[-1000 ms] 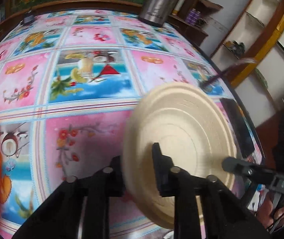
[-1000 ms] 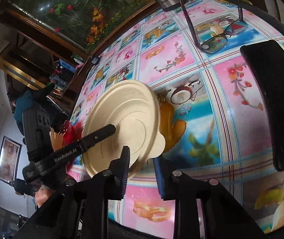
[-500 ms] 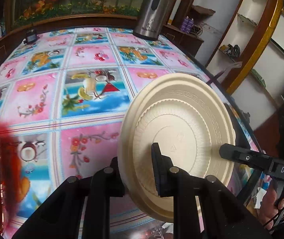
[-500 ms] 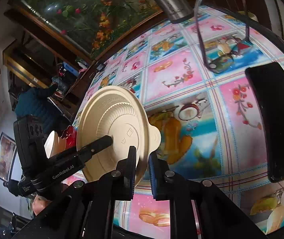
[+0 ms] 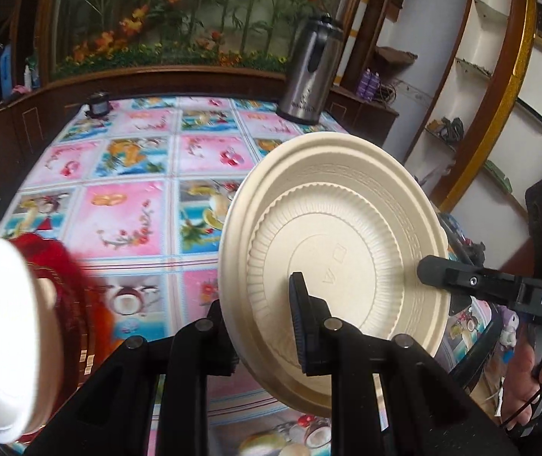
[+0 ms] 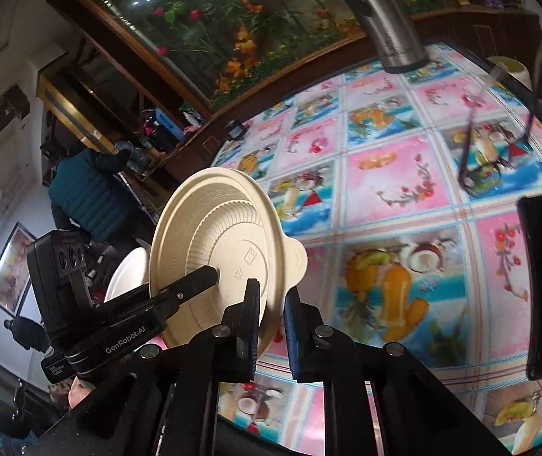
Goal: Organize plates and bowls
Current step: 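Bring the held beige bowl over the white bowl on the red plates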
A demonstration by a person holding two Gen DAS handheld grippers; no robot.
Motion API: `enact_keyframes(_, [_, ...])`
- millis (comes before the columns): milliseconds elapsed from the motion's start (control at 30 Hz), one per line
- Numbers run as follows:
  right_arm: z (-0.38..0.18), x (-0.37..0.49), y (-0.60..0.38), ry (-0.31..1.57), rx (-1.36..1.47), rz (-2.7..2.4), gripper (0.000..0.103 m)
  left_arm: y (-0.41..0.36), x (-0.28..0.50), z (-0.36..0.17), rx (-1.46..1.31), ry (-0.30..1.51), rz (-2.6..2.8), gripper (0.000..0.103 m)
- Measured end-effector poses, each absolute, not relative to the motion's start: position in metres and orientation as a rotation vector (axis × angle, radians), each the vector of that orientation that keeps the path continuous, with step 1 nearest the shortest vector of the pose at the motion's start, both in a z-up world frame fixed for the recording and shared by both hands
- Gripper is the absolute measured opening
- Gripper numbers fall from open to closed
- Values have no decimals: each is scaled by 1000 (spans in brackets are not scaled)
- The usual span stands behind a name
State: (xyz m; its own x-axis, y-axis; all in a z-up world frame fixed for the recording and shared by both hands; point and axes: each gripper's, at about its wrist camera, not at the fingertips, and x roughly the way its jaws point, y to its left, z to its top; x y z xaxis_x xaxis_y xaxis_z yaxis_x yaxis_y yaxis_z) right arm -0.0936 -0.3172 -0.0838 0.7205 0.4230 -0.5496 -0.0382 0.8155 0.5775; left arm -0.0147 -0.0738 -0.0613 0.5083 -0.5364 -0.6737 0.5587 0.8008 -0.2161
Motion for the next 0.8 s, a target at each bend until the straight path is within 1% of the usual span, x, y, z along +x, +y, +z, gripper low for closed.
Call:
enact_keyframes(467, [-40, -68, -257, 696, 491, 409, 13, -5, -23, -20, -19, 685, -549, 21])
enact_keyframes(567, [-35, -61, -246, 699, 487, 433, 13, 6, -25, -15, -28, 674, -542, 27])
enact_keyframes(800, [-25, -51, -220, 713, 459, 473, 13, 35, -25, -5, -30, 657, -500, 27])
